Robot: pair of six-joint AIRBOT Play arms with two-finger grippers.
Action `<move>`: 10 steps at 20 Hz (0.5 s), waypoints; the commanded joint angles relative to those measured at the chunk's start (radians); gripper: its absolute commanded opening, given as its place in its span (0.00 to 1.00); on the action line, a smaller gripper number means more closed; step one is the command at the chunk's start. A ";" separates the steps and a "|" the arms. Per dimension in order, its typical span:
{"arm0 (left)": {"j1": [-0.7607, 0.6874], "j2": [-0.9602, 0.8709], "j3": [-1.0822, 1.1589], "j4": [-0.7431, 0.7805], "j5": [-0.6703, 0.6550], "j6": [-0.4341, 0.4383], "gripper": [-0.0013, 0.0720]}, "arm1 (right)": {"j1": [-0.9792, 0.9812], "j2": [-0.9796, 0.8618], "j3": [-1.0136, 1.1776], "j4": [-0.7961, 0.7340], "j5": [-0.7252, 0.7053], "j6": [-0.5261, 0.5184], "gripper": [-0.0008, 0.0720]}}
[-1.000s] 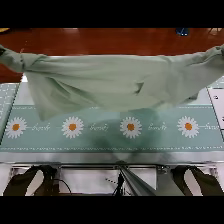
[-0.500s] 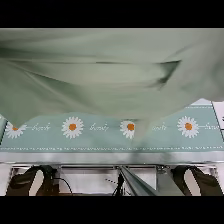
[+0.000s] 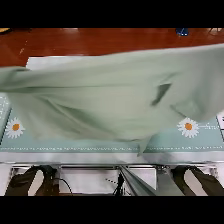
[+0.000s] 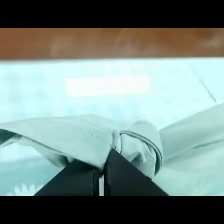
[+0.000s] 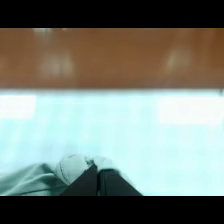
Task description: Fold the shirts.
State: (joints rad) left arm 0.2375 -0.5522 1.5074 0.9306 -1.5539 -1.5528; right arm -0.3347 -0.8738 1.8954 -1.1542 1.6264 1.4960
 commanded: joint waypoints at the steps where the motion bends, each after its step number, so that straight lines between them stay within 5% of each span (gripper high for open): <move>1: 0.001 -0.068 -0.201 0.008 -0.019 0.016 0.04 | 0.002 -0.230 0.004 0.067 0.082 -0.019 0.06; 5: -0.020 -0.206 -0.446 0.004 0.236 0.080 0.05 | 0.149 -0.502 0.004 0.017 -0.037 -0.019 0.06; 10: -0.103 -0.485 -0.491 0.004 0.509 0.205 0.05 | 0.307 -0.726 0.004 -0.027 -0.397 -0.017 0.06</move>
State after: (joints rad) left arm 0.1734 -0.8963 1.0576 0.9421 -1.2194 -1.4235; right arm -0.1062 -1.4742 1.8984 -1.1690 1.4334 1.4780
